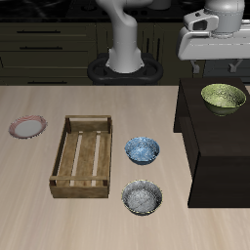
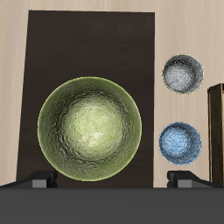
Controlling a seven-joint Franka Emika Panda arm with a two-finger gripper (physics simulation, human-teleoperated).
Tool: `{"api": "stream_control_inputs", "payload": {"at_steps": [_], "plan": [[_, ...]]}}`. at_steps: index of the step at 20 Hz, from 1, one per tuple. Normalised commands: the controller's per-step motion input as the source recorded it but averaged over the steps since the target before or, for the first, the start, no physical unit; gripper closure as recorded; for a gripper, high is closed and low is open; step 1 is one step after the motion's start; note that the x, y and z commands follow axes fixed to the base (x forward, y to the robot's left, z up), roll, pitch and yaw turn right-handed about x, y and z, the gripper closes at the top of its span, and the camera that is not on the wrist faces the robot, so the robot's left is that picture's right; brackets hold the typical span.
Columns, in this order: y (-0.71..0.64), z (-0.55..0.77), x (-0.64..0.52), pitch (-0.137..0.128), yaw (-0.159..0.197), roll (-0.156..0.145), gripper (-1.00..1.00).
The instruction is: Place the green bowl on the plate
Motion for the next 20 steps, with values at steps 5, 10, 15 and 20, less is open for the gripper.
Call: {"api": "stream_control_inputs", "payload": {"at_steps": [5,10,15,20], "plan": [[-0.06,-0.12,0.23,0.026,-0.026,-0.01,-1.0],[-0.11,-0.24,0.12,0.02,0.0,0.003,-1.0],[-0.14,-0.54,0.06,0.069,-0.006,0.007,-1.0],[-0.03,-0.45,-0.07,0.031,0.093,0.075,-1.0]]}}
